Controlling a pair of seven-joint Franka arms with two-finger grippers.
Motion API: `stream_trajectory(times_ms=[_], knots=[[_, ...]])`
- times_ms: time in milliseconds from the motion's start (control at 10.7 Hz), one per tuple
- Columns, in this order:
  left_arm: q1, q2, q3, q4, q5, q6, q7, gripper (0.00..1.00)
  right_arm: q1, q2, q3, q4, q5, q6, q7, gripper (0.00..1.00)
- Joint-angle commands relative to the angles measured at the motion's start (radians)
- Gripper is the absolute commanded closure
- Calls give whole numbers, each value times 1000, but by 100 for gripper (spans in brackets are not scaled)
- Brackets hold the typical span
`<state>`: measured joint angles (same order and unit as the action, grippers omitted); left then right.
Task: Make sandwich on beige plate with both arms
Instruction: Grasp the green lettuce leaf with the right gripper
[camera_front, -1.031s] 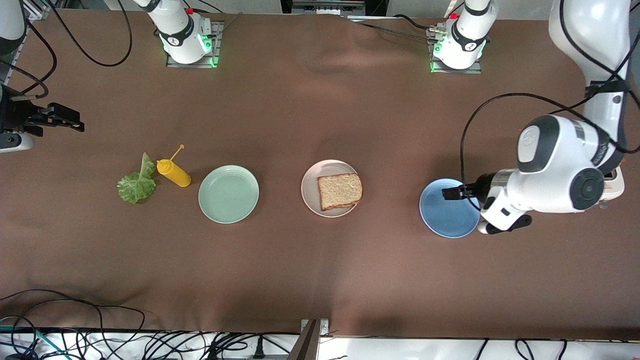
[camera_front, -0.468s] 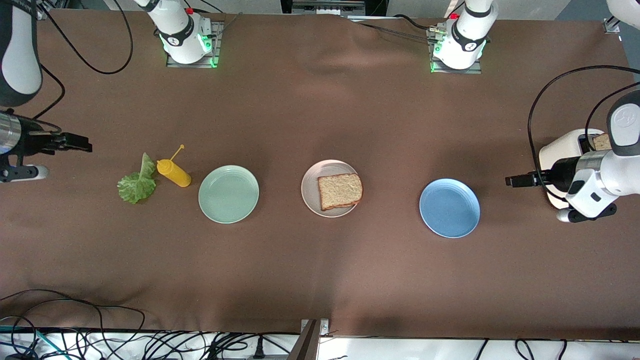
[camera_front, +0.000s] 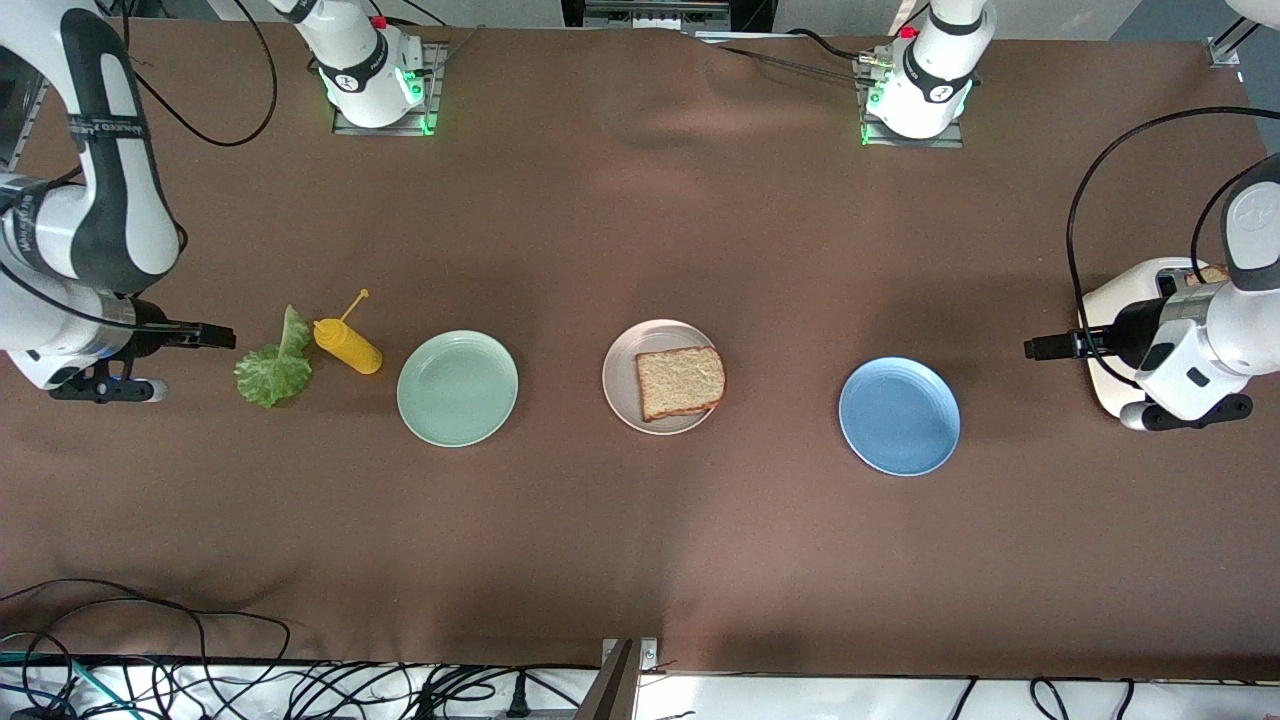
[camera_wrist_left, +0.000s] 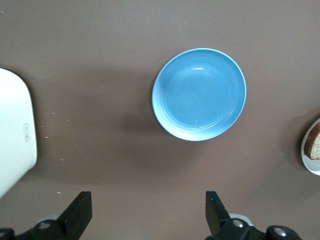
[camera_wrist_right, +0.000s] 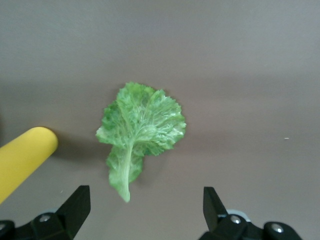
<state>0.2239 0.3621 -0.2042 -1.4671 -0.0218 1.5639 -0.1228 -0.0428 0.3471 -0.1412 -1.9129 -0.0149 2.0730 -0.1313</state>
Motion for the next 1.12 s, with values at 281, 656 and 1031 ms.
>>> stream_trajectory(times_ms=[281, 656, 1031], knots=[[-12, -81, -83, -73, 169, 4, -98, 0, 6, 77, 26, -198, 10, 311, 142, 0], [-8, -89, -84, -70, 160, 5, -98, 0, 49, 122, 28, -204, 9, 355, 153, 75], [-3, -103, -86, -71, 157, -4, -87, 0, 70, 86, 26, -183, 4, 325, 144, 100]])
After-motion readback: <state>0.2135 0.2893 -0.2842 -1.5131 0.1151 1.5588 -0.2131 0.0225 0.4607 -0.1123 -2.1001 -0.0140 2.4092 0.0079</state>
